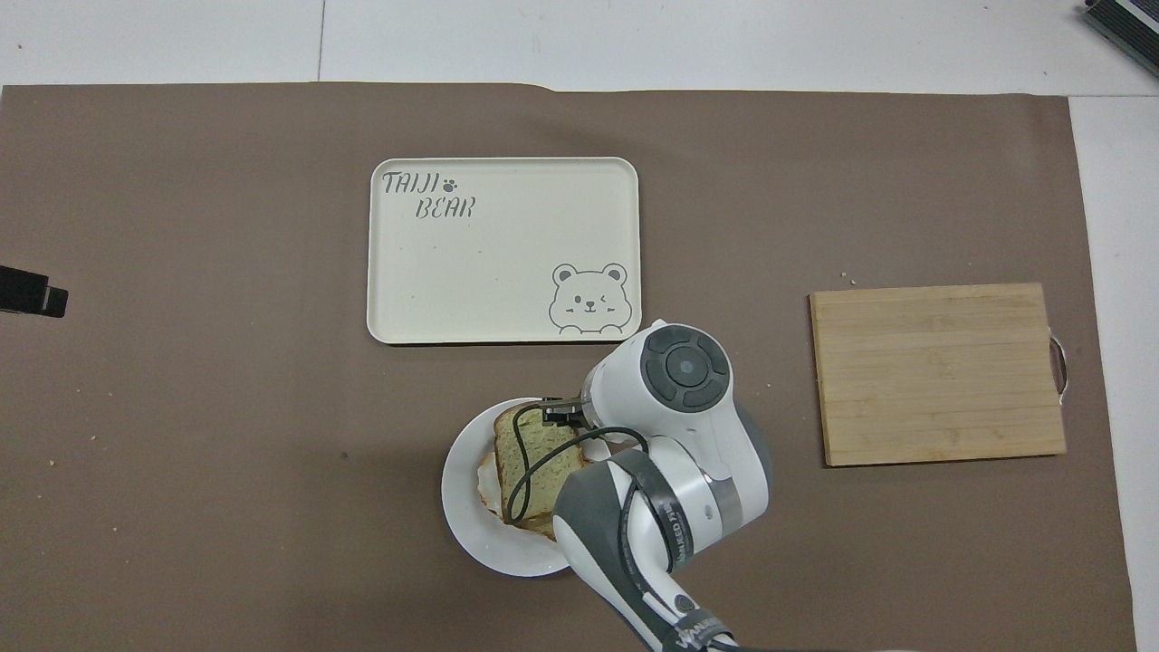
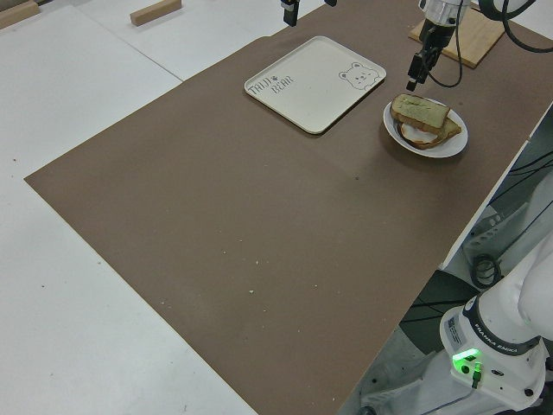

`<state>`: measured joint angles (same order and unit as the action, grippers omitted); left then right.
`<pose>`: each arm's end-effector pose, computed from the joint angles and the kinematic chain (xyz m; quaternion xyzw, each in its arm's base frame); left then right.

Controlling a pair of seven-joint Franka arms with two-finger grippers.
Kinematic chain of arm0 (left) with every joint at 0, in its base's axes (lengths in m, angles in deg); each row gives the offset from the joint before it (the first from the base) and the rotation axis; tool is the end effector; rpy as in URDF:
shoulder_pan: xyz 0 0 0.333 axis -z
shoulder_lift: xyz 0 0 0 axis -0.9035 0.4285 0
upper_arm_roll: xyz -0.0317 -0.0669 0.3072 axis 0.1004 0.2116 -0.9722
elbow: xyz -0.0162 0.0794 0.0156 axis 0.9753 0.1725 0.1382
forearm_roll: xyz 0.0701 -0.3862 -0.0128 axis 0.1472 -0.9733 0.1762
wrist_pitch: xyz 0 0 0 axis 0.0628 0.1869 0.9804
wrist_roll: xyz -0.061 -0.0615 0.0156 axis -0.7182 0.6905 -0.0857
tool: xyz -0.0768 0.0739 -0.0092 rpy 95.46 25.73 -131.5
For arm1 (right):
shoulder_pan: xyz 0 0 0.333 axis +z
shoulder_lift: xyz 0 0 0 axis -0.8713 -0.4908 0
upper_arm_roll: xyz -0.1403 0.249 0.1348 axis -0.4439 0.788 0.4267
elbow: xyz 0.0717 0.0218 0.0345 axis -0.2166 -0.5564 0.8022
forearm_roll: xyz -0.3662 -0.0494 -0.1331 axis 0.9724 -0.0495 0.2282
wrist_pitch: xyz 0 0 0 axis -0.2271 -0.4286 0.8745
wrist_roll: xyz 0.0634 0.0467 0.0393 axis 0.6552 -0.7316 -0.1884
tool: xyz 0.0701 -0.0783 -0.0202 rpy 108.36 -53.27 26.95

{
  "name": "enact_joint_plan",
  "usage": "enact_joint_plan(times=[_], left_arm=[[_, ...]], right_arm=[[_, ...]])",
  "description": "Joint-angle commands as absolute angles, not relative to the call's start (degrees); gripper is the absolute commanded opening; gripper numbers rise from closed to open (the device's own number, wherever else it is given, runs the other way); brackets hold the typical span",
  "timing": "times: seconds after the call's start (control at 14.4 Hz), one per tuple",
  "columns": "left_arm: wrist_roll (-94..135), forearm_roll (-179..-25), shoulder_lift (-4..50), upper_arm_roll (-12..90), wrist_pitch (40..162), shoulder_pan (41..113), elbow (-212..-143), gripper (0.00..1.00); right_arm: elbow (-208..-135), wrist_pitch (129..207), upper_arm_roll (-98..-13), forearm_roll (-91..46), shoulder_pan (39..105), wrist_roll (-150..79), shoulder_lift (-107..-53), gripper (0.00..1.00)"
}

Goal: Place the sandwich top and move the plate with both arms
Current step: 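Open the right gripper and withdraw it back to the board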

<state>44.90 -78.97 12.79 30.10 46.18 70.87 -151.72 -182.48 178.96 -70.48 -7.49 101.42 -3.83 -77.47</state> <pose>0.5383 -0.0056 0.6792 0.9965 -0.0805 0.0145 0.0187 0.4952 0.3324 0.3535 -0.9954 0.0042 0.0361 0.0882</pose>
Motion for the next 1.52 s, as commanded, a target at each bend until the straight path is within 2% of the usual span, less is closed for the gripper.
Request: enact_joint_plan(times=[0.0,0.35,0.62,1.18,1.45], left_arm=[[44.37,-78.52,11.96,30.28,46.13,70.78,-152.6,1.0],[44.37,-78.52,11.96,30.19,46.04,70.78,-152.6,1.0],[44.54,-78.52,11.96,30.19,46.04,70.6,-152.6,1.0],[44.45,-78.52,11.96,30.46,45.6,70.78,-152.6,1.0],[44.37,-78.52,11.96,30.63,45.69,70.87,-152.6,1.0]], right_arm=[[-181.64,174.43,-70.14,-2.91,97.18,-3.71,-73.81,1.0],[-180.85,163.98,-70.06,-0.17,89.28,-11.77,-69.23,1.0],[-181.11,157.55,-70.06,-0.17,83.39,-17.42,-68.79,1.0],[-180.77,156.49,-70.06,-0.08,69.58,-28.85,-69.84,1.0],[-175.32,156.31,-70.14,5.61,68.87,-28.77,-69.84,1.0]])
